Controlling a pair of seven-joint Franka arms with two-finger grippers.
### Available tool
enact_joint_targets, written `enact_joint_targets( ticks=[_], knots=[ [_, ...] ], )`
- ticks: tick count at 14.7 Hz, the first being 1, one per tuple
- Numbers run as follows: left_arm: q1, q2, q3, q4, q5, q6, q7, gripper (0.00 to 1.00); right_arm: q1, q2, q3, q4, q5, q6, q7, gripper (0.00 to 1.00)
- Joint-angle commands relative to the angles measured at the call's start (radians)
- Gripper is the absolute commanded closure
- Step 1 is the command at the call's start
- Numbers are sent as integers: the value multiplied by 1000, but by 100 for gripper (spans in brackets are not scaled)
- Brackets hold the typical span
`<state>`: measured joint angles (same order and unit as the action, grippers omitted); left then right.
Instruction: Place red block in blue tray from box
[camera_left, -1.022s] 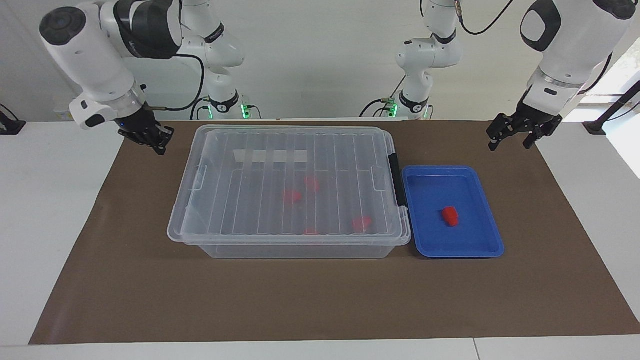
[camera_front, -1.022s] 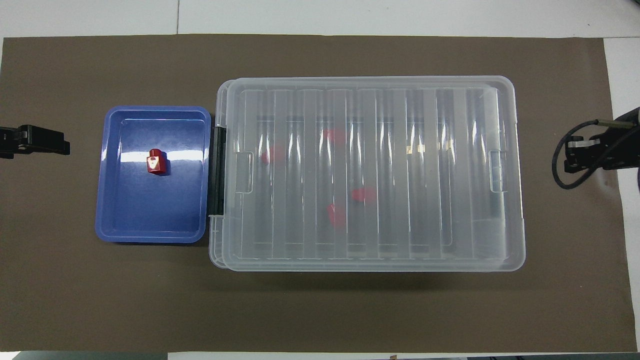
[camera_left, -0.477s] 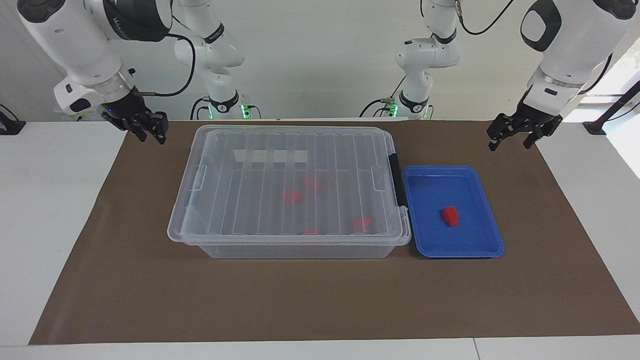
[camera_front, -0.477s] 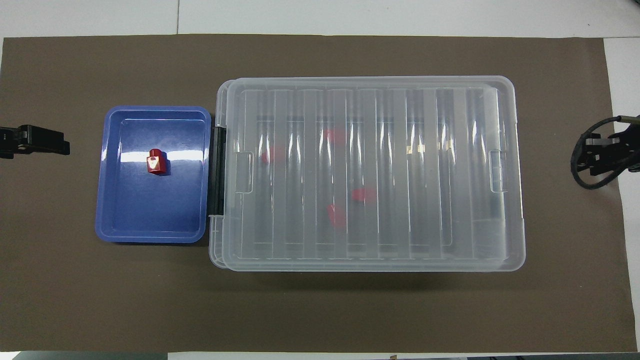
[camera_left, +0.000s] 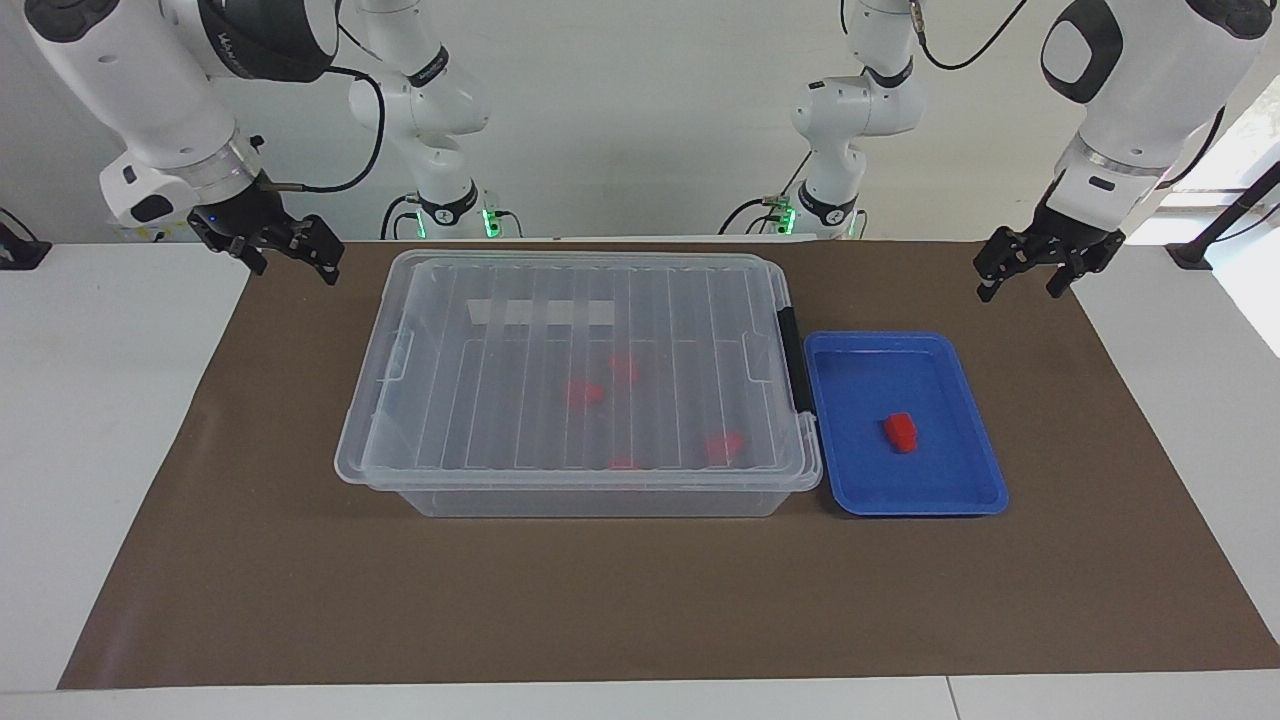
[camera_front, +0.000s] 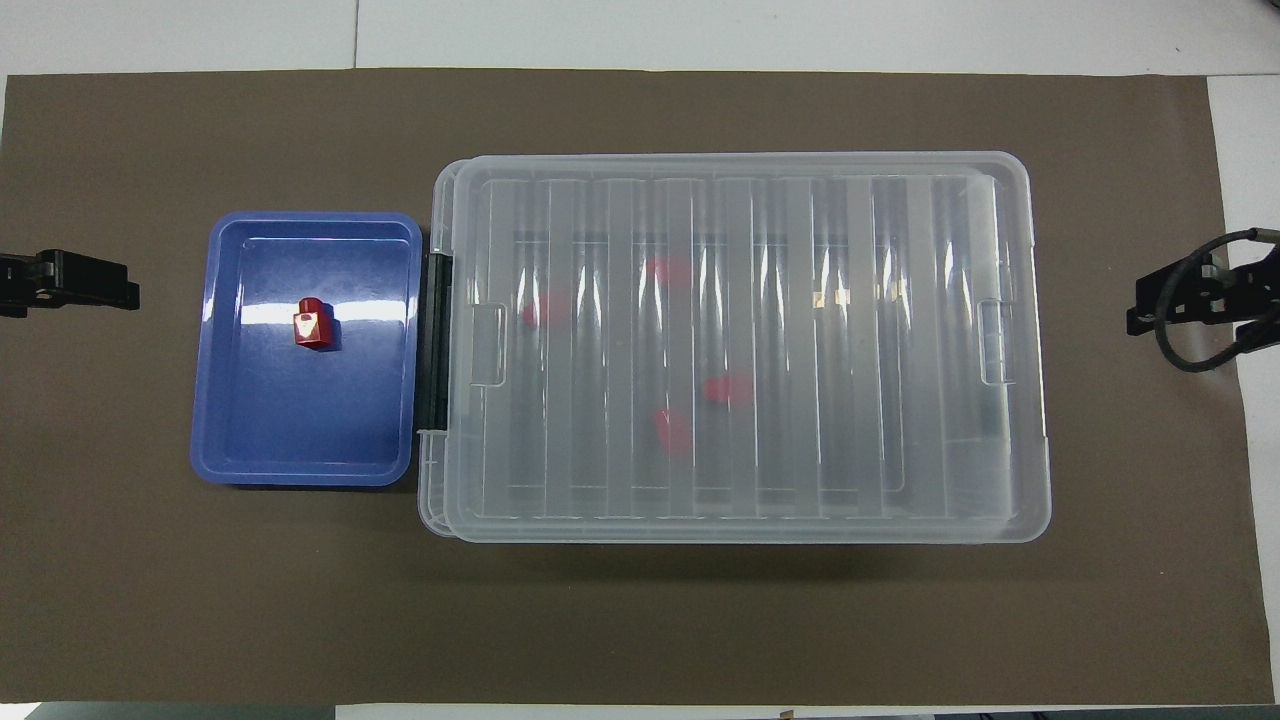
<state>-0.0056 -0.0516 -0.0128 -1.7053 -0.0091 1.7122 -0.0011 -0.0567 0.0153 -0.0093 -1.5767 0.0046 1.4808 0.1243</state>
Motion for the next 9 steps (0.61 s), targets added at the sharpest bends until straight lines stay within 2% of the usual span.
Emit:
enact_joint_targets(
  ticks=[1, 9],
  knots=[
    [7, -13, -1, -1, -15, -17, -5, 0, 1, 8, -8, 15, 0, 39, -43, 0],
    [7, -13, -1, 1, -15, -17, -5, 0, 1, 6, -8, 11, -6, 44, -68, 0]
  ],
)
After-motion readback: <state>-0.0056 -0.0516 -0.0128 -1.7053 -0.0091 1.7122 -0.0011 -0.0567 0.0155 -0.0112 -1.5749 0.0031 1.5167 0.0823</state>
